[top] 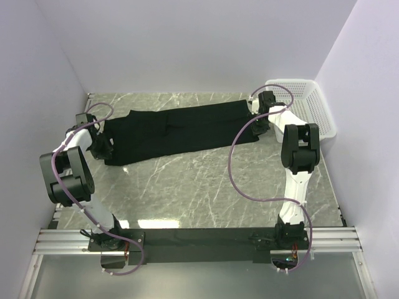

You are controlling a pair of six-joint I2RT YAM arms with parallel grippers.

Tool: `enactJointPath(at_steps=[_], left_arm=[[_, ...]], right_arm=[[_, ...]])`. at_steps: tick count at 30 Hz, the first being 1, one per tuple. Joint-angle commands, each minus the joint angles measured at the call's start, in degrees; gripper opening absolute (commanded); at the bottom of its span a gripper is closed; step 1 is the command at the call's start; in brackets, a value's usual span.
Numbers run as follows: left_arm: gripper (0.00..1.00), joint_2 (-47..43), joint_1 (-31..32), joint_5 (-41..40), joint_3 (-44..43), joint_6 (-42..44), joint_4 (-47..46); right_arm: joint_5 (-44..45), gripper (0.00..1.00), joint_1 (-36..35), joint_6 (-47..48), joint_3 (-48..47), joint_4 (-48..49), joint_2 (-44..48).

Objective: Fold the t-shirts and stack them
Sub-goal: Fold the tshirt

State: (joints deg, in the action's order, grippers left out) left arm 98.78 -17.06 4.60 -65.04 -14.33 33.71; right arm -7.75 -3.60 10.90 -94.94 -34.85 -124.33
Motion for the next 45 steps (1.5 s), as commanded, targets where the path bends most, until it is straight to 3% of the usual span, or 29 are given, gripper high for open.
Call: enactJointPath(at_steps=[1,5,8,26,32,40,45], left_arm=[[0.01,-3.2,-0.3,-1.1,0.3,-0.4,0.4],[0.01,-3.3,-0.5,-1.2,0.4,-0.4,0.5],[0.01,-3.9,-0.6,-1.7,0.4,-0.4,0.7],[0.0,-10.5,-3.2,-7.5,2.4,-2.5,3.5],[0.01,-11.4,-4.1,-5.0,4.1,-2.3,4.5],[0.01,-4.8,-4.2,-0.4,5.9,-3.6,7.2],[0.01,-2.8,-4.2,0.7,7.0,-4.2,6.6]], right_arm=[[-1.7,0.26,0.4,-1.5,0.0,-0.3,2.5],[-2.3,0.04,0.6,-1.8,1.5,1.5,5.1],[-1.1,0.0,0.6,-1.9,2.3,2.9,7.3],[1.7,0.0,3.1,0.4,12.0,8.4,12.8],[1.4,0.0,3.3,2.7,14.5,9.4,13.3],[-1.7,0.26,3.3,4.2,14.8,7.3,14.2],[-2.5,0.36,3.3,4.0,14.4,7.0,16.2]])
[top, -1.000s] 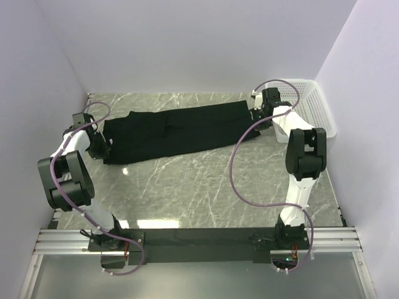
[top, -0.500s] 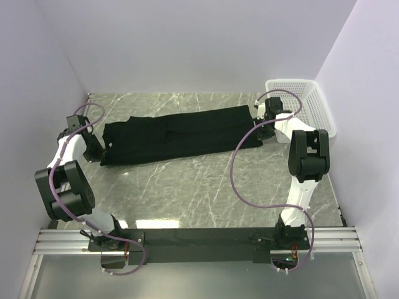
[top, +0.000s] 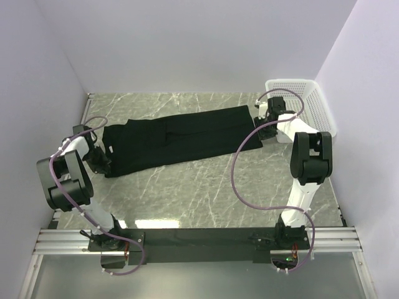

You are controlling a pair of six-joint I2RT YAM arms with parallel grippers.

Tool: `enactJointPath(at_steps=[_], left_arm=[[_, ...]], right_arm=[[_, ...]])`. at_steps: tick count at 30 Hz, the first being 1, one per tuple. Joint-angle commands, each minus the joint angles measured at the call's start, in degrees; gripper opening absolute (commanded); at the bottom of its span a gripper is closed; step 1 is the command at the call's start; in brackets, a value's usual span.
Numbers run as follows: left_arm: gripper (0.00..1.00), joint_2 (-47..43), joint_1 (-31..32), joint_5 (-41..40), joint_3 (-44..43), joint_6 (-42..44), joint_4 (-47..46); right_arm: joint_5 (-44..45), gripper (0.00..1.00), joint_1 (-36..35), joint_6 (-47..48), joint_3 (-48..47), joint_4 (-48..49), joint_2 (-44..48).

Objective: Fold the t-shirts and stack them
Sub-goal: Fold the tshirt

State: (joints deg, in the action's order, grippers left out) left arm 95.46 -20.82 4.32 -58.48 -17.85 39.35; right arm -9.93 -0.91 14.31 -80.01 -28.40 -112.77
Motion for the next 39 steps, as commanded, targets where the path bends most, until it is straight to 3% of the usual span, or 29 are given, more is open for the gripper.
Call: enactJointPath(at_steps=[1,18,21,22,25,32,39], left_arm=[[0.01,1.0,-0.4,1.0,0.5,-0.7,0.9],[0.01,1.0,-0.4,0.7,0.1,-0.6,0.5],[0.01,0.5,-0.4,0.3,-0.3,-0.5,0.7],[0.01,0.3,-0.3,-0.1,-0.3,-0.5,0.8],[0.01,-1.0,-0.4,-1.1,-0.6,-0.7,1.1],[0.01,-9.9,-0.5,-9.0,-1.0,-1.8,1.1],[0.01,-12.2,-1.0,-7.8,0.0,-1.4,1.1]], right_arm=[[-0.2,0.36,0.6,0.5,-0.7,0.8,4.6],[-0.9,0.32,0.0,-0.2,-3.6,-0.9,-2.4],[-1.6,0.23,-0.1,-0.1,-2.4,-0.7,-1.8],[-1.7,0.12,-0.1,0.0,-2.0,-0.1,-1.0],[-1.3,0.0,-0.1,0.1,-0.4,1.3,1.6],[-0.3,0.0,0.6,0.5,1.9,2.7,6.9],[-1.3,0.0,2.2,1.1,4.7,3.2,10.7]])
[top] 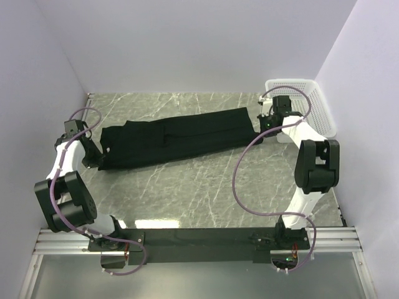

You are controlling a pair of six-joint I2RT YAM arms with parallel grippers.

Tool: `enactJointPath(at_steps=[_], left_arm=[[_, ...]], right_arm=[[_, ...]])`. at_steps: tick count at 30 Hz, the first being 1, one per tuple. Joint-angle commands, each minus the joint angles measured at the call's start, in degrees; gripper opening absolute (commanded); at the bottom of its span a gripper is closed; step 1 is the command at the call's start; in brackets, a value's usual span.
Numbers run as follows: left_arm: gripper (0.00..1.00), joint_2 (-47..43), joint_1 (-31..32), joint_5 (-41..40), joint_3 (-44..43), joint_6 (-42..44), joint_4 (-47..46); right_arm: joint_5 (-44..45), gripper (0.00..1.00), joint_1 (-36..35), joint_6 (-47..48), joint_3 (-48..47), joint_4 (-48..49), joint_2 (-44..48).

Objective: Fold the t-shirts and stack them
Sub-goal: Fold the tshirt

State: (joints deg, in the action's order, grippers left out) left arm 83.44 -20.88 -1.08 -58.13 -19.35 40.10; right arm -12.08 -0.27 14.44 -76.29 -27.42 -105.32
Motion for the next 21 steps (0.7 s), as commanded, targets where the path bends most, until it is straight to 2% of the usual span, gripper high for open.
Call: enactJointPath(at_steps=[1,8,20,21], left_arm=[[0.01,0.1,-0.9,-2.3,0.2,0.2,0.3],[0.01,0.8,-1.0,-2.1,1.5,-0.8,1.3],[0.01,8.7,-0.9,-0.1,0.0,-1.1,4.6],[0.01,9.0,-1.0,0.2,0.0,-1.1,4.6]], right_arm=[[0.7,0.0,1.6,1.1,1.3,2.0,3.5],[-0.6,0.0,1.8,5.4,6.8,1.4,7.0],[1.9,0.0,1.9,7.2,9.5,-0.2,4.2],[2.1,0.02,1.9,7.0,9.4,0.1,3.5]])
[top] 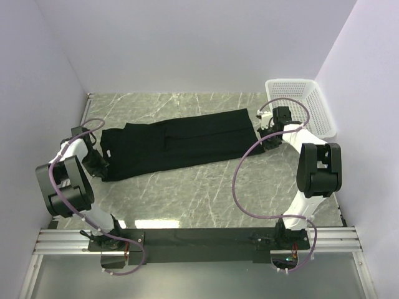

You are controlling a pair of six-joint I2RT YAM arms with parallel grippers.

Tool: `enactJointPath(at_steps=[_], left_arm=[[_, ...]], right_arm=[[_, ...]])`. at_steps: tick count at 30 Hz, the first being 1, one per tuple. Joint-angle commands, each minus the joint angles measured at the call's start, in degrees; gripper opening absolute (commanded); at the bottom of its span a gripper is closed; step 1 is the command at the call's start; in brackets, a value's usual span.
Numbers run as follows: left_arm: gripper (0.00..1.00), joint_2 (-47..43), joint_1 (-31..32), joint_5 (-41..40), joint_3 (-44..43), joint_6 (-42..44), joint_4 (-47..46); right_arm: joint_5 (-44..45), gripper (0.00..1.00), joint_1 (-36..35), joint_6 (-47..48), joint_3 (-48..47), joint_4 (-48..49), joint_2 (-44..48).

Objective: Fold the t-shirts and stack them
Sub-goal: Fold the tshirt

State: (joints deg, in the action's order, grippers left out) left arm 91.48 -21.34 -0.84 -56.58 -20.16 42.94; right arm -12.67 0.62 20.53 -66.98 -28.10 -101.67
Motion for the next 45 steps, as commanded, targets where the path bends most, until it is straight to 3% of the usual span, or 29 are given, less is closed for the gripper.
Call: enactJointPath(at_steps=[1,16,26,34,37,41,45], left_arm=[[0.01,1.2,-0.5,-0.1,-1.5,-0.5,1.6],[0.01,-1.1,-0.5,-4.6,-2.0,-1.7,1.4],[0.01,-10.4,-0.5,-5.3,-1.3,-4.1,2.4],[0.01,-3.3,-0.5,-1.5,-1.7,-4.7,7.8],[0.01,-2.4,-0.5,0.4,-0.6,-4.1,8.4],[0.37,-4.9,-0.5,-1.4,-1.8,-5.4,9.0],[0.5,-8.0,-0.5,-0.7,-4.3,-4.7,8.3]], right_arm=[[2.6,0.04,1.0,0.3,-0.1,0.8,-0.5],[1.3,0.0,1.0,-0.9,-2.4,3.5,0.0],[1.1,0.0,1.0,0.0,0.4,4.3,1.0],[1.6,0.0,1.0,1.5,0.4,2.9,0.7],[1.2,0.05,1.0,2.1,0.4,1.9,0.1],[0.5,0.26,1.0,2.1,0.6,2.1,2.0],[-1.0,0.29,0.9,1.3,-1.5,1.0,2.4]])
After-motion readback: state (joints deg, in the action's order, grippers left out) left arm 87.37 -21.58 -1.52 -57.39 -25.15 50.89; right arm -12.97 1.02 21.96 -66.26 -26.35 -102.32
